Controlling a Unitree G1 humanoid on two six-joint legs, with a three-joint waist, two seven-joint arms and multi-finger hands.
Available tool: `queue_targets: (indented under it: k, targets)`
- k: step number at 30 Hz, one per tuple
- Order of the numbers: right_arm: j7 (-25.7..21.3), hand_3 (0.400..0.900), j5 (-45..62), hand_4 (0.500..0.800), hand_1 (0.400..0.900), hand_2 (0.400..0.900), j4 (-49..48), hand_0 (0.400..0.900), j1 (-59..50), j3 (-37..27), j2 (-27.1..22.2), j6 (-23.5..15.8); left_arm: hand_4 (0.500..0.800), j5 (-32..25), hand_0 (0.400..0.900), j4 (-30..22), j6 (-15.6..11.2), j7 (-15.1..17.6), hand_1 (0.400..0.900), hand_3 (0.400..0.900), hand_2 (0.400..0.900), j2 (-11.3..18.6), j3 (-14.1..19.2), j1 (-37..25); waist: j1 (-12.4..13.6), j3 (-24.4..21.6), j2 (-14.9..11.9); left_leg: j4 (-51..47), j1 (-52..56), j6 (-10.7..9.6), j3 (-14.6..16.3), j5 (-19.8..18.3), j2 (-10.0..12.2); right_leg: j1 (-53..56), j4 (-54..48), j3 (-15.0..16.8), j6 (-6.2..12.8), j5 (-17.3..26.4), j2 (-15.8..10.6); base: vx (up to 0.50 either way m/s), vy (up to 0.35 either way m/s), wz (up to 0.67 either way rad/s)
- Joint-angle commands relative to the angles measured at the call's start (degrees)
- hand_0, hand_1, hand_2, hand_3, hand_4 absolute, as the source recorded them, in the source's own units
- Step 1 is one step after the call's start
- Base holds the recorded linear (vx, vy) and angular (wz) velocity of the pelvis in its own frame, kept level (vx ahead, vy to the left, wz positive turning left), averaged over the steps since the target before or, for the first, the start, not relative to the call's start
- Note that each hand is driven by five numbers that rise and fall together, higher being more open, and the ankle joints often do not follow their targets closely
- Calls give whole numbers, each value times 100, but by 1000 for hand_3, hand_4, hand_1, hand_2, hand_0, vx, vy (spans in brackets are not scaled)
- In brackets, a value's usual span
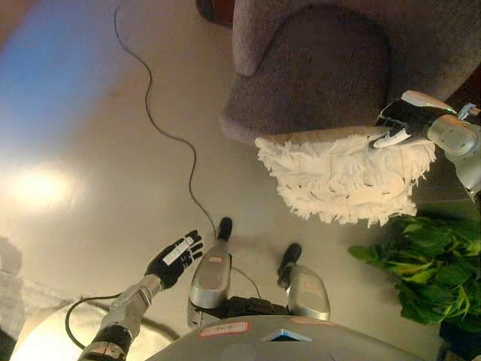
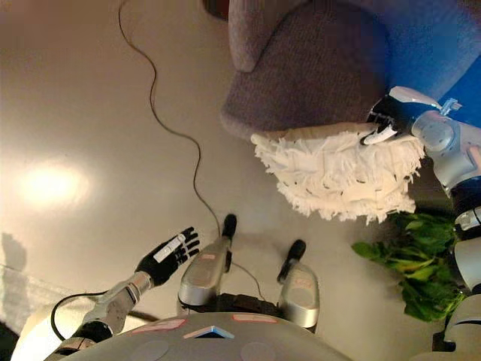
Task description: Pick up the pillow and put it on the sofa.
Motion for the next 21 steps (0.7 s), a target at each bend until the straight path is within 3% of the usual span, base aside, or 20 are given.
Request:
queue_targets:
  k: [1,4,8,21]
  targets:
    - [49,400,498,500,400,400,-709,400,-966,-173,-675,-571,800,365,900,392,-69,39,900,900,900,-11,-111,294,81,-944,-392,-59,168,-66,550,-398,-160,327,-502,-331,-273,-82,544,201,-4,0]
    - [242,400,940,500,400,400,-713,400,-1428,0,-687,-480,800,475,900,601,-66,82,900,900,900,-77,-99,329,104,-1126,-454,-156,309,-88,561,-403,-150,477,-727,-359,-228,30,542,144,-1,4]
    - [96,400,1361,500,400,400,-435,400,-2037,174,-602,-274,800,629,900,768,-60,77,900,900,900,-94,-61,326,161,-1236,-480,-245,420,-104,544,-418,-142,599,-826,-386,-210,43,558,99,-13,9]
    - [189,400,1647,500,400,400,1635,400,-3597,937,-333,308,800,637,900,783,-105,-73,900,900,900,24,-307,326,545,-1209,-344,-310,355,-115,214,-373,-221,658,-910,-593,-231,32,537,22,-3,15]
